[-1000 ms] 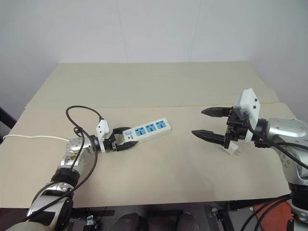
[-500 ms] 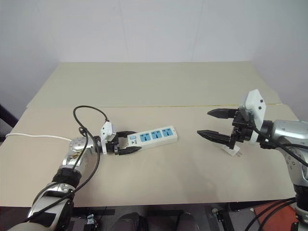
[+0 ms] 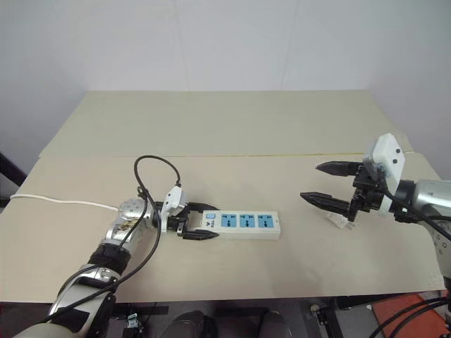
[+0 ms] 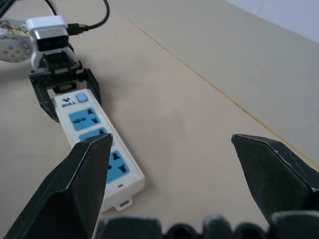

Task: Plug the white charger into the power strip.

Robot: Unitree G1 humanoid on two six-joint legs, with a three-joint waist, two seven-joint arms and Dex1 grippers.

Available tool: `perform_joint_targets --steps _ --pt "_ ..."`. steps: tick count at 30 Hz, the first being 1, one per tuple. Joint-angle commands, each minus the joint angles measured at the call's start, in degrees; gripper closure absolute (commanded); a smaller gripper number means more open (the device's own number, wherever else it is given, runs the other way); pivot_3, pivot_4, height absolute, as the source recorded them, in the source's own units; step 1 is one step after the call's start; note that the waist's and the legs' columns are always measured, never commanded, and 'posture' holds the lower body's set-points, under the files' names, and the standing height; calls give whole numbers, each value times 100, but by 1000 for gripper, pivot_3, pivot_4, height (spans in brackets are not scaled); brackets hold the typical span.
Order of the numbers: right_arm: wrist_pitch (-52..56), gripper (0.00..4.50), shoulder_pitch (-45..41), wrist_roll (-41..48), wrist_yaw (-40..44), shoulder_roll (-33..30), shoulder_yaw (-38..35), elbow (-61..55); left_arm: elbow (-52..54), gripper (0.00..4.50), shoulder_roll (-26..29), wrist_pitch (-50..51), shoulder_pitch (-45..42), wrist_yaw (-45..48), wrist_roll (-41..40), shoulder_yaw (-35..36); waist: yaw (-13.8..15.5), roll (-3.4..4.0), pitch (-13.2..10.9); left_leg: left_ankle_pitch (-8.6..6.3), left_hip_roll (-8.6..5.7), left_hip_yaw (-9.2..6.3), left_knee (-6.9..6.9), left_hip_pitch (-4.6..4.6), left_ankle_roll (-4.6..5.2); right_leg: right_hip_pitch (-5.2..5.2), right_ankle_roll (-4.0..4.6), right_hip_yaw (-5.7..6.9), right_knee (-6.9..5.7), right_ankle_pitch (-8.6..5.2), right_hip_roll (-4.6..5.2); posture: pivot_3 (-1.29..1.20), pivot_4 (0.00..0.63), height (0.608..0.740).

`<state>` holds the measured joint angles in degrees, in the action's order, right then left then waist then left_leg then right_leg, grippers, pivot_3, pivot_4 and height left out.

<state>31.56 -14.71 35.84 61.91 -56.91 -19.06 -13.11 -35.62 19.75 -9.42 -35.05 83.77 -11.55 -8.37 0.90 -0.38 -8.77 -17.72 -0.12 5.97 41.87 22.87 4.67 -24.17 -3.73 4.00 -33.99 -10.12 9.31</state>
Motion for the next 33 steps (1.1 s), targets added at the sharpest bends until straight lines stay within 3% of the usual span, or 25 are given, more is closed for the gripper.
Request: perform_joint_targets --steps 1,10,21,26,33 --pt "-125 0 68 -132 -72 -131 -304 33 -127 1230 -100 -286 11 -159 145 -104 9 0 0 0 0 0 1 0 0 0 0 0 0 0 1 0 150 740" --pt "-201 0 20 -415 -120 -205 -329 501 -39 1230 -40 -656 251 -735 211 3 19 3 2 -4 -4 1 6 -4 7 1 0 0 3 0 15 0 150 740" --pt "507 0 -252 -482 -183 -602 -90 985 242 1230 108 -81 488 -490 77 -155 -30 7 4 -4 -1 4 5 -7 7 -1 0 -2 3 0 13 0 150 740" --pt "1623 0 -1049 -641 -119 -1263 707 1275 222 1230 123 5 430 -546 185 -232 -67 18 10 -5 2 7 4 -7 7 -7 2 -5 4 -2 15 0 150 740" --pt "2069 0 -2155 -792 32 -1353 1288 1696 -163 1230 89 -208 228 -903 347 -202 -24 21 13 -5 1 5 5 -5 8 -8 3 -3 7 -2 20 0 150 740"
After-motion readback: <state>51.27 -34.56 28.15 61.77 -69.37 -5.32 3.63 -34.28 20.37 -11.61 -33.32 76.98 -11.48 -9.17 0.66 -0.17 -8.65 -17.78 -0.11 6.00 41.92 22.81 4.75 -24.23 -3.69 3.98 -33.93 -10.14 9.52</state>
